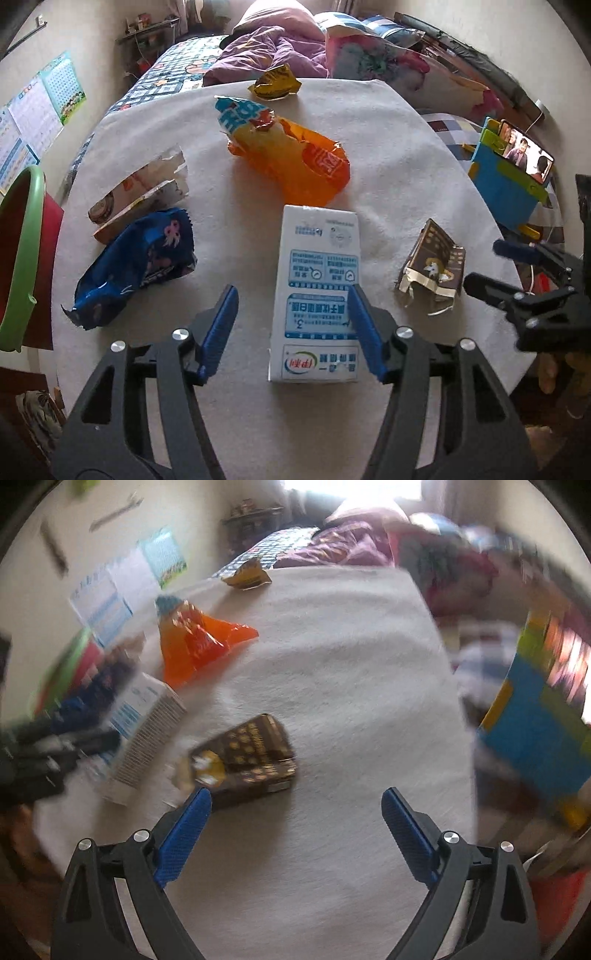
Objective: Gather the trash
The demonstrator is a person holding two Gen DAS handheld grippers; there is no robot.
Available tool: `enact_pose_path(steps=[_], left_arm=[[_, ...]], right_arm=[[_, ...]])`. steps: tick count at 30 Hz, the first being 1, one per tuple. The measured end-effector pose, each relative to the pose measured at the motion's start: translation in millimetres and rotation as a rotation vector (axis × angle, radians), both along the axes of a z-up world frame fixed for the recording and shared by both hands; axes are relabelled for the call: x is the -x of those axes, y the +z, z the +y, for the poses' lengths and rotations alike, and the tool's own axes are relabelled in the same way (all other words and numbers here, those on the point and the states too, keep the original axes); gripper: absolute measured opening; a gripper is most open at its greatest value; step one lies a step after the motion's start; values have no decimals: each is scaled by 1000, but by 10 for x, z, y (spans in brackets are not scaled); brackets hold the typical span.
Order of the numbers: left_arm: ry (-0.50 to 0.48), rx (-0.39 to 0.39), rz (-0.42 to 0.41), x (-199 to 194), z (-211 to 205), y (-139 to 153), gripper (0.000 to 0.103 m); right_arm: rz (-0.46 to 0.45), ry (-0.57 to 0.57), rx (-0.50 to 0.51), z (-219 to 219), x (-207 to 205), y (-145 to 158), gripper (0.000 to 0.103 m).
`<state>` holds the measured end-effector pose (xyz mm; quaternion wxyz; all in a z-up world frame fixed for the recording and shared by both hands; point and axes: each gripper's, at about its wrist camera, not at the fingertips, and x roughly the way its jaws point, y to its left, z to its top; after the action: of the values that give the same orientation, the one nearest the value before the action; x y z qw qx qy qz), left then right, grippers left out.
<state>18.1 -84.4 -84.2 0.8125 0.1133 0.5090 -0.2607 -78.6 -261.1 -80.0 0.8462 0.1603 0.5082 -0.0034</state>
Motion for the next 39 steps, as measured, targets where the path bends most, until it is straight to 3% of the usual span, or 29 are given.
enact_pose_path(steps=[3, 7, 9, 14, 18, 20, 25, 29, 32, 35, 38, 39], left_arm=[[-11, 14, 6, 13, -39, 3, 60], [-25, 9, 15, 26, -142, -90, 60], [-15, -15, 31, 25, -166, -208, 50], [32, 37, 12, 61, -21, -129, 50], [63, 68, -8, 74, 109, -24, 50], [66, 73, -14, 69, 147, 4, 51], [77, 70, -14, 26, 227, 29, 51], [92, 73, -13, -12, 320, 47, 51], [105, 82, -21, -28, 389, 91, 51], [119, 91, -36, -52, 452, 153, 51], [124, 101, -47, -87, 497, 204, 51], [123, 104, -50, -94, 507, 218, 51]], right_arm=[[-3, -29, -83, -22, -27, 28, 90], [13, -40, -106, 75, -122, 26, 90], [28, -47, -125, 111, -147, -3, 89], [46, -61, -123, 162, -131, -52, 88], [63, -92, -145, 151, -201, -121, 79], [65, -95, -137, 157, -260, -153, 66], [-6, -31, -36, 258, -406, -66, 55], [18, -35, -68, 238, -440, -77, 56], [29, -86, -112, 218, -392, -80, 72], [43, -93, -111, 297, -369, -88, 77], [62, -73, -51, 419, -409, -123, 77], [61, -69, -30, 448, -406, -125, 71]])
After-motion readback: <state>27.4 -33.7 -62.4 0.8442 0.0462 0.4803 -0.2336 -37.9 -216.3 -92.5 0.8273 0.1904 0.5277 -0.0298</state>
